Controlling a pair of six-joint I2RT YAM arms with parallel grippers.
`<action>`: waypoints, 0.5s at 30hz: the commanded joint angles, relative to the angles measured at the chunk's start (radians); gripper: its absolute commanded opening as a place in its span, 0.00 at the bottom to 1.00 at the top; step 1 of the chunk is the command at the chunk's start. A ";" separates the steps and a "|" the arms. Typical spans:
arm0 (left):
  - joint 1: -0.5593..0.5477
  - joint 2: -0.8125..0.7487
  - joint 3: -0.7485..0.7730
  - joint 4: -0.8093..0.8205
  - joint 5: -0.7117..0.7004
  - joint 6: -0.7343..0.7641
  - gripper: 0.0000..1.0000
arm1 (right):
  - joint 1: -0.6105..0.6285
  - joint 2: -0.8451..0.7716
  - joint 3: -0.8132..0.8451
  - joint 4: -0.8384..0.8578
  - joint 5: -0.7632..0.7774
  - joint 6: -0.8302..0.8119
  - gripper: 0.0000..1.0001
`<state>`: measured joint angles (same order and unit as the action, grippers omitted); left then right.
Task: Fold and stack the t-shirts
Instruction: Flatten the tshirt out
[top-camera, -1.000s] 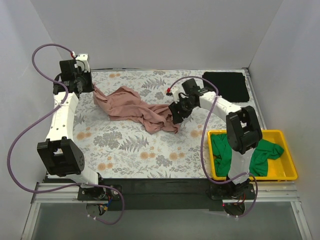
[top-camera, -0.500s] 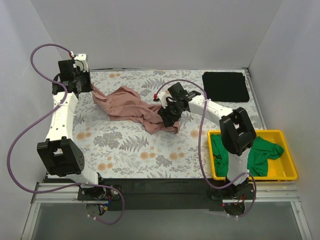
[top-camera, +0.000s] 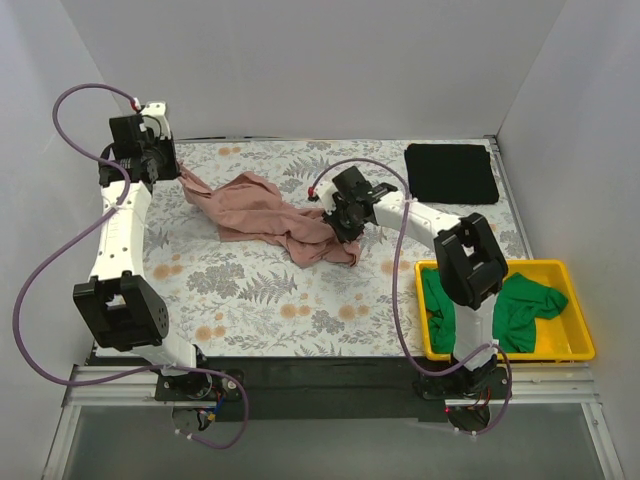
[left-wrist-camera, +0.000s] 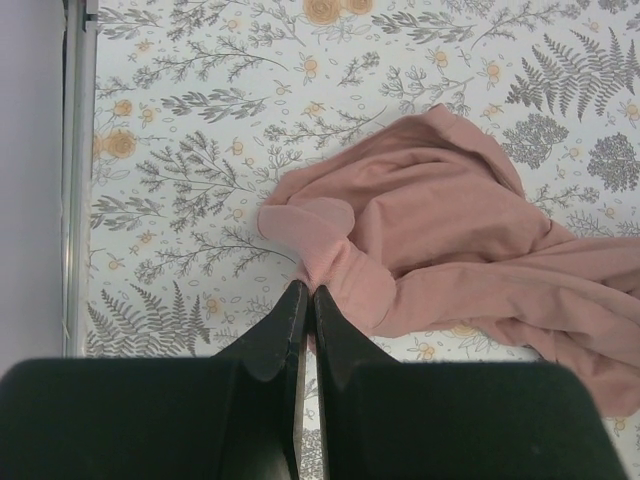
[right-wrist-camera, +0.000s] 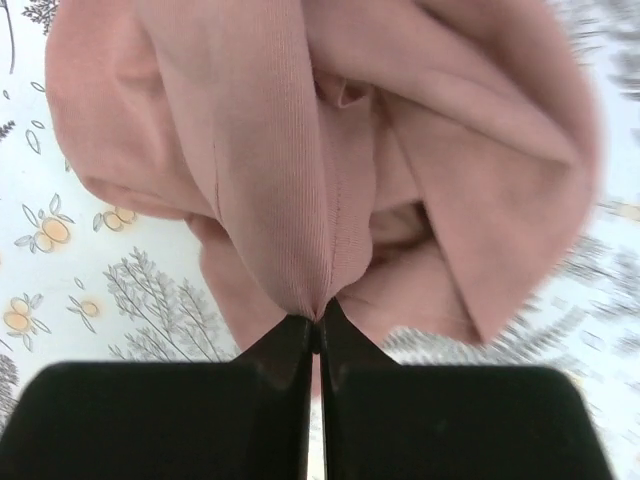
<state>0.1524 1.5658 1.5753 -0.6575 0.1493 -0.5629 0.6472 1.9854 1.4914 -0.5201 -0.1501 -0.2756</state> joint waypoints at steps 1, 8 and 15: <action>0.033 -0.033 0.058 0.025 0.019 -0.011 0.00 | -0.027 -0.167 0.053 0.040 0.092 -0.069 0.01; 0.102 -0.067 0.152 0.085 0.036 -0.049 0.00 | -0.098 -0.336 0.179 0.040 0.214 -0.241 0.01; 0.220 -0.219 0.212 0.122 0.056 -0.132 0.00 | -0.118 -0.517 0.277 0.038 0.349 -0.327 0.01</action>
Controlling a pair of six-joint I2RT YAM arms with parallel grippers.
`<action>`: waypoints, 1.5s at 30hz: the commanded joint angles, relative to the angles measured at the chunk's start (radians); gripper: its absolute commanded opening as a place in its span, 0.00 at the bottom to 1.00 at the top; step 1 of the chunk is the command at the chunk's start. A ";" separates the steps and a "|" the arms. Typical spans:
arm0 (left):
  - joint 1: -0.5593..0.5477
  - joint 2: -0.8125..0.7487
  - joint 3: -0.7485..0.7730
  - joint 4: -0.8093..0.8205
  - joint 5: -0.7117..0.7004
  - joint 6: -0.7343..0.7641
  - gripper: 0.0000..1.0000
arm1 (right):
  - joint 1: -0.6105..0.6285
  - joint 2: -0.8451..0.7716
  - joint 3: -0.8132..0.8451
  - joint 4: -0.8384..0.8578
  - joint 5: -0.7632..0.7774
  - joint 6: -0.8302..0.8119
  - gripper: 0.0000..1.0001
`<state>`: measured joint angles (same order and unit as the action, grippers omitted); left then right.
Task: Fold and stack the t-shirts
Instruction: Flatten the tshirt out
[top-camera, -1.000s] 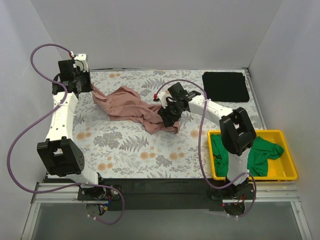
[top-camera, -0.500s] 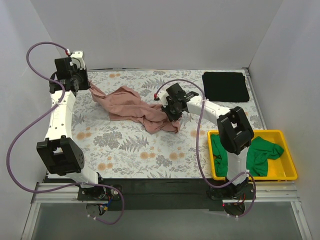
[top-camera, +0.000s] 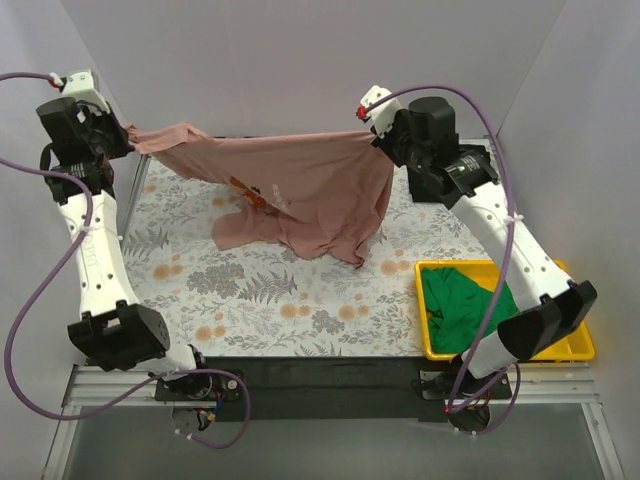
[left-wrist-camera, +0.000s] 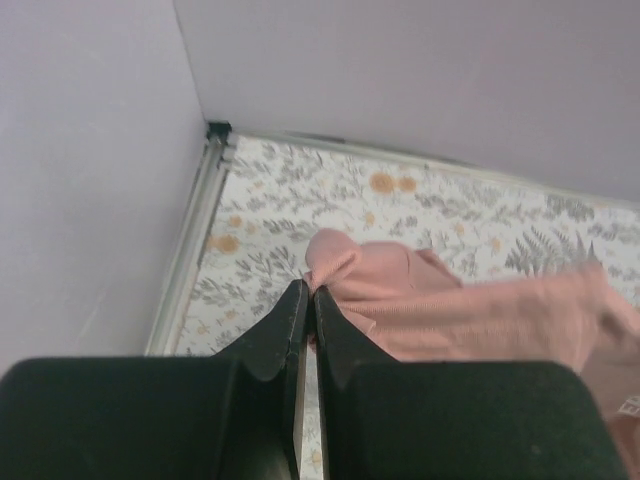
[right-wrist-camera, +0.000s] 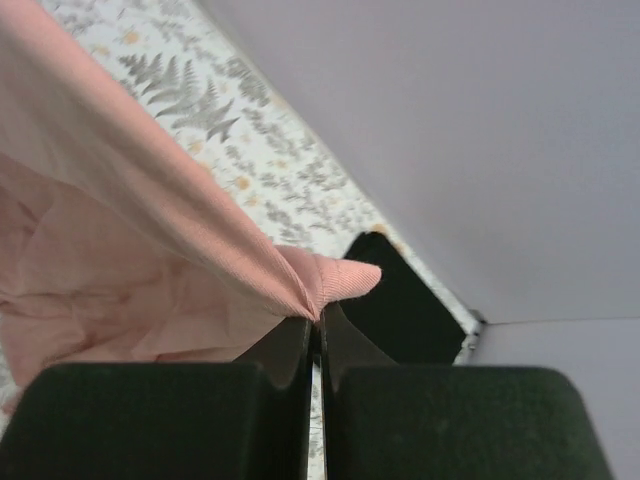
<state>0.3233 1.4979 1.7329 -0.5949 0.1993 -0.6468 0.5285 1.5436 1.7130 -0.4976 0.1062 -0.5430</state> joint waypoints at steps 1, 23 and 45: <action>0.059 -0.183 0.041 0.073 -0.020 -0.050 0.00 | 0.001 -0.097 0.066 0.017 0.121 -0.058 0.01; 0.066 -0.308 0.050 0.109 0.040 -0.022 0.00 | -0.013 -0.216 0.076 0.234 0.239 -0.158 0.01; 0.086 0.214 0.441 0.896 0.003 -0.287 0.00 | -0.209 0.228 0.551 0.660 0.116 -0.133 0.01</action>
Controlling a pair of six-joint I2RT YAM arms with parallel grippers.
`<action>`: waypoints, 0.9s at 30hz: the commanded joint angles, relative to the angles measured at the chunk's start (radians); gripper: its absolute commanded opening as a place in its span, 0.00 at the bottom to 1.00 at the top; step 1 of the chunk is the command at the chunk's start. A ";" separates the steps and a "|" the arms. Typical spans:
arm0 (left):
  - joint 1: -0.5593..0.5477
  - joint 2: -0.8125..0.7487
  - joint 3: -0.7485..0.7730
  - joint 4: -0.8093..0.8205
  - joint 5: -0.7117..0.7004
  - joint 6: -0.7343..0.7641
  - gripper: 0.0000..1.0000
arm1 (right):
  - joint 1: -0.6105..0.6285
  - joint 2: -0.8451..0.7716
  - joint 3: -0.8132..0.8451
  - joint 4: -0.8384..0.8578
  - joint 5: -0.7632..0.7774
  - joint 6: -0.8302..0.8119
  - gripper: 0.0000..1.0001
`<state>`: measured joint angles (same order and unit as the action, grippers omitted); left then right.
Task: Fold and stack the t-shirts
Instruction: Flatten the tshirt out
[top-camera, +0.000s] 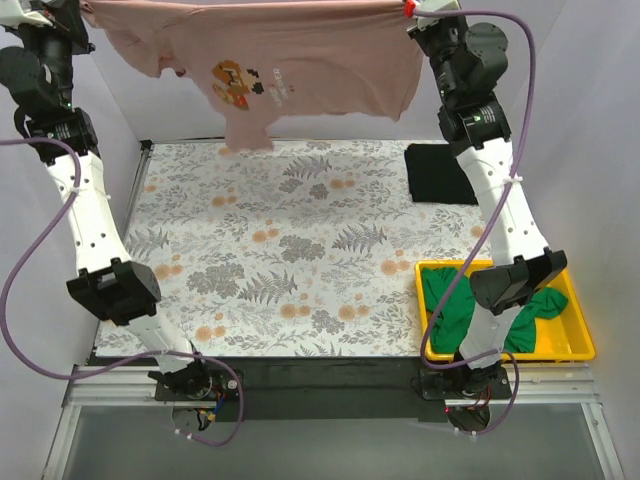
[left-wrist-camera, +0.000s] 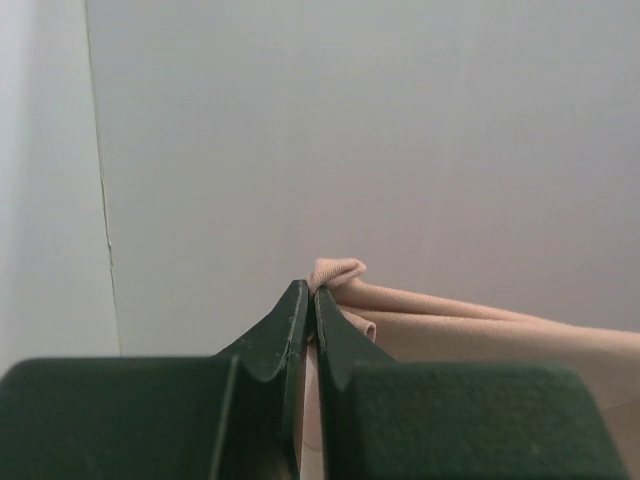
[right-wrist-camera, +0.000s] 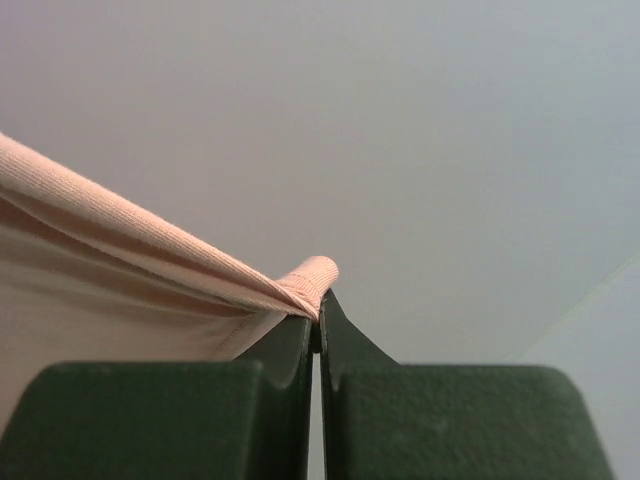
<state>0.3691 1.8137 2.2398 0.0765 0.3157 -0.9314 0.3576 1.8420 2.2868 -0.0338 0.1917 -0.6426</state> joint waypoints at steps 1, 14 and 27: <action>0.045 -0.111 -0.139 0.220 -0.090 -0.016 0.00 | -0.037 -0.070 -0.053 0.195 0.008 -0.051 0.01; 0.059 -0.404 -1.207 0.166 0.329 0.239 0.00 | -0.011 -0.208 -1.002 0.186 -0.275 -0.299 0.01; 0.142 -0.117 -0.899 -0.602 0.411 0.656 0.00 | 0.011 -0.110 -0.932 -0.233 -0.262 -0.364 0.01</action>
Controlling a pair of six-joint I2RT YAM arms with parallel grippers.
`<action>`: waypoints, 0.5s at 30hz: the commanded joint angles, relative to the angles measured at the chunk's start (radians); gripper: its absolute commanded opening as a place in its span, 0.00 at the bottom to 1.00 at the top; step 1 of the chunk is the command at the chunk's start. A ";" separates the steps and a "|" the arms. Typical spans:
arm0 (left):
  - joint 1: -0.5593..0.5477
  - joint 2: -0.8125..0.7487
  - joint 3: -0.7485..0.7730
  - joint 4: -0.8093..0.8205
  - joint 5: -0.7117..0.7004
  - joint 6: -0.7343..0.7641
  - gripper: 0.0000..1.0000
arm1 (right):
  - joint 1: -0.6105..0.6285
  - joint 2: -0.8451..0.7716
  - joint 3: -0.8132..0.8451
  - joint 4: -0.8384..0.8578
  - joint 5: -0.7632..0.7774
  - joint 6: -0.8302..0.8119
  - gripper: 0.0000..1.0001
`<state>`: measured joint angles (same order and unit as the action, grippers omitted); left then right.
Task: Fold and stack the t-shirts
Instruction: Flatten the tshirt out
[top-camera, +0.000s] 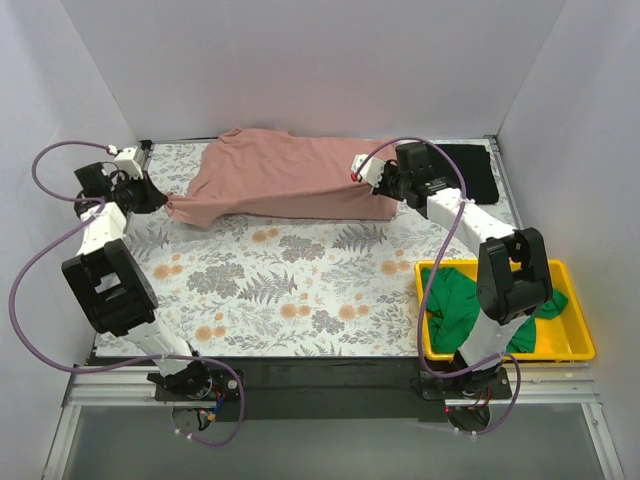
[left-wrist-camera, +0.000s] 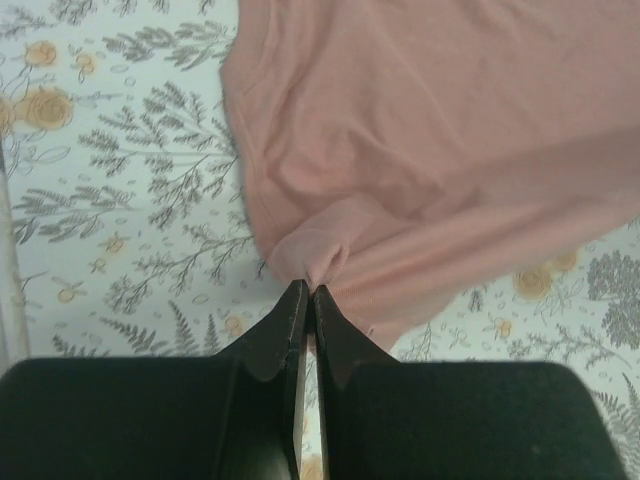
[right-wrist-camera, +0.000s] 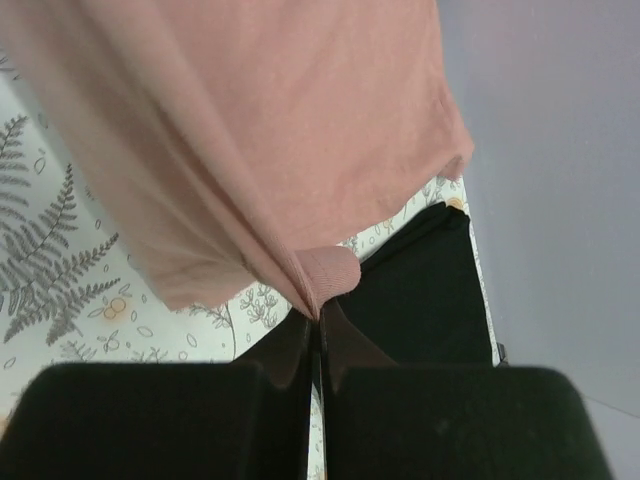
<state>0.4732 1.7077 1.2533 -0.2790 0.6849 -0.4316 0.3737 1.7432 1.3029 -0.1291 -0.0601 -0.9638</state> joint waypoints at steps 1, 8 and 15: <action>0.042 -0.010 0.118 -0.305 0.035 0.198 0.00 | -0.004 -0.019 0.049 -0.173 -0.023 -0.053 0.01; 0.084 -0.144 0.016 -0.733 -0.077 0.508 0.00 | 0.013 -0.206 -0.114 -0.389 -0.057 -0.101 0.01; 0.091 -0.299 -0.204 -0.864 -0.180 0.635 0.35 | 0.102 -0.304 -0.323 -0.487 0.048 -0.127 0.18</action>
<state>0.5484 1.4654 1.1095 -1.0088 0.5735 0.0895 0.4519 1.4448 1.0138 -0.5190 -0.0620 -1.0554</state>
